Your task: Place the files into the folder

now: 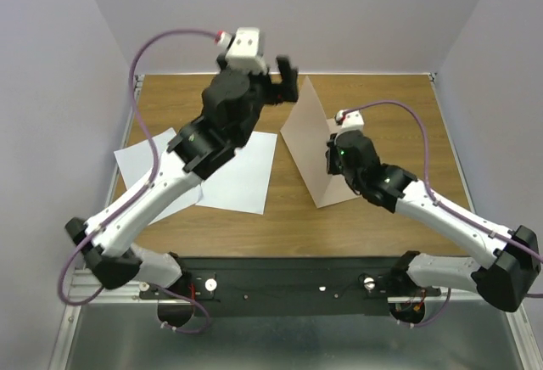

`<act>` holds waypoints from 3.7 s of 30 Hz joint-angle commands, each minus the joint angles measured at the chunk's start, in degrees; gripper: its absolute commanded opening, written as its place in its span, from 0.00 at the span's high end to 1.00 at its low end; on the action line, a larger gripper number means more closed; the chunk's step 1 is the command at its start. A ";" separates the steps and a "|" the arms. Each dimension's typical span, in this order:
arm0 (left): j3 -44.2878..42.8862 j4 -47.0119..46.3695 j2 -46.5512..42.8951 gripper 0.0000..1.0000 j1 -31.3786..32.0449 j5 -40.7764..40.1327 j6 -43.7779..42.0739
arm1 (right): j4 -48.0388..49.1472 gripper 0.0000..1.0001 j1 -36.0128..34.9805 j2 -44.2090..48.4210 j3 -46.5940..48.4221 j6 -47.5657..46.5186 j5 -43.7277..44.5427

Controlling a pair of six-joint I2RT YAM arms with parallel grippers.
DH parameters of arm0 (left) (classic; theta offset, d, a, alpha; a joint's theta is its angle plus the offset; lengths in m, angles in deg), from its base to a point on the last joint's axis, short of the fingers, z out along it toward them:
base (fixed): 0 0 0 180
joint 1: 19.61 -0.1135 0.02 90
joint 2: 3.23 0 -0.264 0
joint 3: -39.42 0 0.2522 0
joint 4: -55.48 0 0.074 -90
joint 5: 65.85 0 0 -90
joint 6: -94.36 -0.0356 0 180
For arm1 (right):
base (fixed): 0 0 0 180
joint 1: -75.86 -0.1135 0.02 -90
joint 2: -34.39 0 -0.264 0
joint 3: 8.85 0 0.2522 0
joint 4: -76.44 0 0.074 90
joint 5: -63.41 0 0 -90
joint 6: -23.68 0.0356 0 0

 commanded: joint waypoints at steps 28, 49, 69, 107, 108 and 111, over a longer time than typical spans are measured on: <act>37.17 33.48 -45.15 0.02 -3.44 -20.97 44.96 | -12.44 0.00 -41.69 -40.49 29.48 11.16 13.75; 43.93 18.12 -38.48 0.02 -3.70 -11.68 35.93 | 0.93 0.00 2.57 -10.25 5.49 20.13 -5.83; 51.14 -5.89 -13.77 0.02 -17.06 14.71 28.43 | 11.48 0.02 14.65 -37.41 12.78 12.48 -32.05; 54.22 -7.74 -9.29 0.02 -19.52 20.60 27.12 | 20.19 0.05 2.78 -31.53 -3.84 22.77 -22.23; 53.70 -7.83 -8.51 0.01 -19.52 20.77 26.77 | 19.75 0.04 2.87 -30.74 -3.66 22.42 -20.99; 51.07 -6.43 -6.14 0.02 -19.52 21.91 25.36 | 16.32 0.00 2.78 -24.60 -2.26 22.76 -14.93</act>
